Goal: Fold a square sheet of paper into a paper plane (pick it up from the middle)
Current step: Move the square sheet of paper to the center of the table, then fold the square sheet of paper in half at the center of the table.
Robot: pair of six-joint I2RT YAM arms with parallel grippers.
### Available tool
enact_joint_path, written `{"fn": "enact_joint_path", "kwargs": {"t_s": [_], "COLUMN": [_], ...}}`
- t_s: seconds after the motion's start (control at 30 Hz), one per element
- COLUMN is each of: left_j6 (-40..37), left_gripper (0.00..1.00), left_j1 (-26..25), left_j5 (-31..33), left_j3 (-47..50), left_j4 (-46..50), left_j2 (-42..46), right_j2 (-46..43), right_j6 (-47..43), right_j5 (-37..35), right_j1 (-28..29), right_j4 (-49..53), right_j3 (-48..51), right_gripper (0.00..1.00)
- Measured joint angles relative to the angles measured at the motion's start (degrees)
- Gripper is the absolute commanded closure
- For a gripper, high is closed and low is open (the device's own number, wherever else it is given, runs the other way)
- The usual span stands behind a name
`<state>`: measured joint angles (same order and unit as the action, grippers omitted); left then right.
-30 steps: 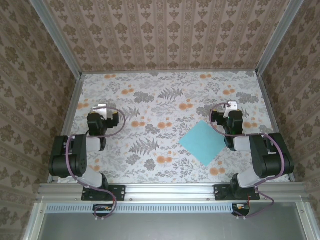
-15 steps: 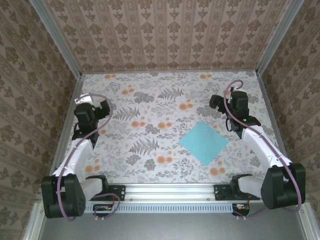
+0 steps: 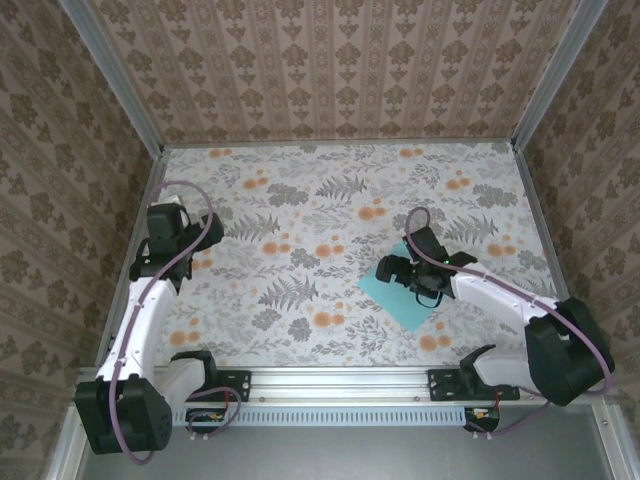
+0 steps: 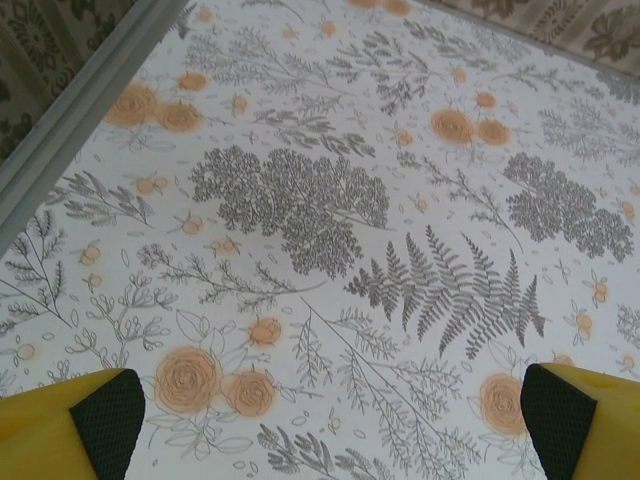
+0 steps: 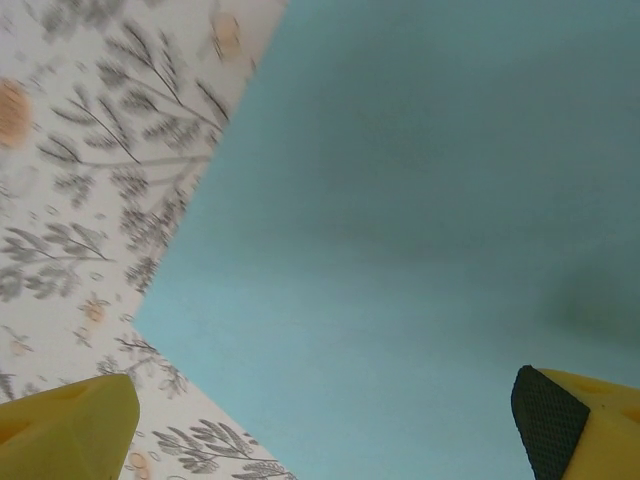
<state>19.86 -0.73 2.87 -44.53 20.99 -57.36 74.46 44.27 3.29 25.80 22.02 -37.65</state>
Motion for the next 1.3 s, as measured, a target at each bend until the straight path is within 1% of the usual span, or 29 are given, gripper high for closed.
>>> {"fn": "enact_joint_path", "kwargs": {"t_s": [0.2,0.47,0.57,0.7,0.8,0.9,0.93,1.0,1.1,1.17,1.3], "left_j6": [-0.02,-0.09,-0.09,0.07,1.03,2.73,3.43,4.66,6.23,7.23,8.81], "left_gripper": [0.00,0.00,0.00,0.00,0.00,0.00,0.00,0.00,0.00,0.00,0.00], "left_j1": [0.00,0.00,0.00,0.00,0.00,-0.04,-0.11,-0.48,-1.44,-2.19,-3.41], "left_j5": [-1.22,-1.66,-1.95,-3.23,-5.20,-7.87,-8.92,-10.71,-12.92,-13.88,-14.75], "left_j3": [0.00,0.00,-0.02,-0.02,-0.02,-0.02,-0.02,-0.02,0.00,0.00,0.42], "left_j4": [0.50,0.50,0.50,0.50,0.48,0.48,0.46,0.44,0.11,-0.15,-1.18], "left_j2": [-0.59,-2.29,-2.86,-3.82,-4.85,-5.92,-6.25,-6.71,-7.21,-7.32,-7.34], "right_j2": [6.69,15.87,20.85,29.00,34.47,37.48,37.81,37.53,36.00,34.91,36.65], "right_j6": [1.20,2.86,4.70,7.96,9.11,8.13,6.69,2.23,-7.48,-15.78,-29.11], "right_j5": [1.25,1.88,1.95,1.92,1.92,1.86,1.75,1.51,0.24,-1.11,-2.51], "right_j1": [2.86,5.18,5.57,5.97,6.14,6.14,6.14,6.14,6.14,6.14,5.97], "right_j4": [-2.36,-7.37,-8.20,-8.24,-6.82,-3.06,-1.07,3.21,9.05,13.51,21.59], "right_j3": [-0.46,-7.96,-13.20,-22.67,-30.16,-35.76,-37.22,-39.71,-42.95,-44.96,-50.69], "right_gripper": [0.02,0.04,0.06,0.10,0.12,0.11,0.10,0.00,0.00,0.00,0.00]}}
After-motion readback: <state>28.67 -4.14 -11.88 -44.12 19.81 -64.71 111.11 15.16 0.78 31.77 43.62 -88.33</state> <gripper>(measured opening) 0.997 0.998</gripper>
